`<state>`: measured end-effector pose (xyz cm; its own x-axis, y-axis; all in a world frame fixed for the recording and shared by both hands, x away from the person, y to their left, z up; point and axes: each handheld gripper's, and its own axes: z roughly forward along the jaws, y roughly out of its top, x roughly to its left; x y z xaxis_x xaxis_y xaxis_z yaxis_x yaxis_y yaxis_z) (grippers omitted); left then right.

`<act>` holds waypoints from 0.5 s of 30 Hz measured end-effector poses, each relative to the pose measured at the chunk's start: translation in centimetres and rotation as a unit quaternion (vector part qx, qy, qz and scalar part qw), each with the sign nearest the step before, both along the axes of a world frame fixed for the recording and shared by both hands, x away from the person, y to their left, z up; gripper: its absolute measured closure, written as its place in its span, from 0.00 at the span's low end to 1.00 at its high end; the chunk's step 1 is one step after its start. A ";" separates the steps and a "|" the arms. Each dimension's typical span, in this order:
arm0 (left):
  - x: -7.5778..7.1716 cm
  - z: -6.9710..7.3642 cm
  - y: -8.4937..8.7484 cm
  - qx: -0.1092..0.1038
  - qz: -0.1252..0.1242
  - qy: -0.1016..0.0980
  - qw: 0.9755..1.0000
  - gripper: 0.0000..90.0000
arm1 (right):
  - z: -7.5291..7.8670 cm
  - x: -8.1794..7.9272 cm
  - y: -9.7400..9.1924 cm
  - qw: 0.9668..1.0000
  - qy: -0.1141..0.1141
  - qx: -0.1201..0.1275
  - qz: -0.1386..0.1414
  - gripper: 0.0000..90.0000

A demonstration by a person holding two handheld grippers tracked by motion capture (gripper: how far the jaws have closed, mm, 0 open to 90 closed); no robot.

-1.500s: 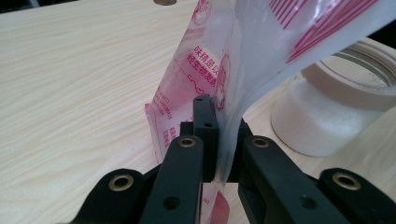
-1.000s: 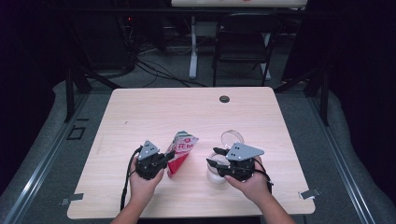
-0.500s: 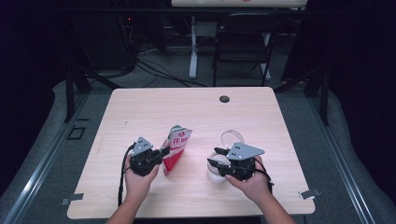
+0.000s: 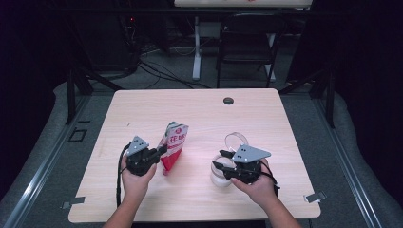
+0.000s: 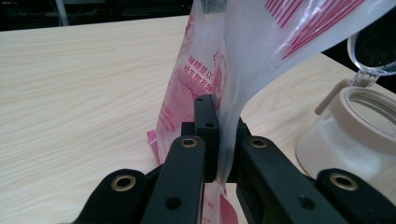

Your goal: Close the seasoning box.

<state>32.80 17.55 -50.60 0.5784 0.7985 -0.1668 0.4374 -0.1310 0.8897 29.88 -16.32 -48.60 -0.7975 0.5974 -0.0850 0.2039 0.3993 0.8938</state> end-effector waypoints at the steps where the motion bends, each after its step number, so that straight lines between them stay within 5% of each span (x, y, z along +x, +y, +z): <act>1: 0.0 0.1 0.2 -0.001 0.003 -0.001 1.000 1.00 | 0.0 0.0 0.0 1.000 0.000 0.000 0.000 0.61; 15: 0.4 1.0 3.7 -0.009 0.061 -0.012 0.998 1.00 | 0.0 0.0 0.0 1.000 -0.001 -0.001 -0.001 0.61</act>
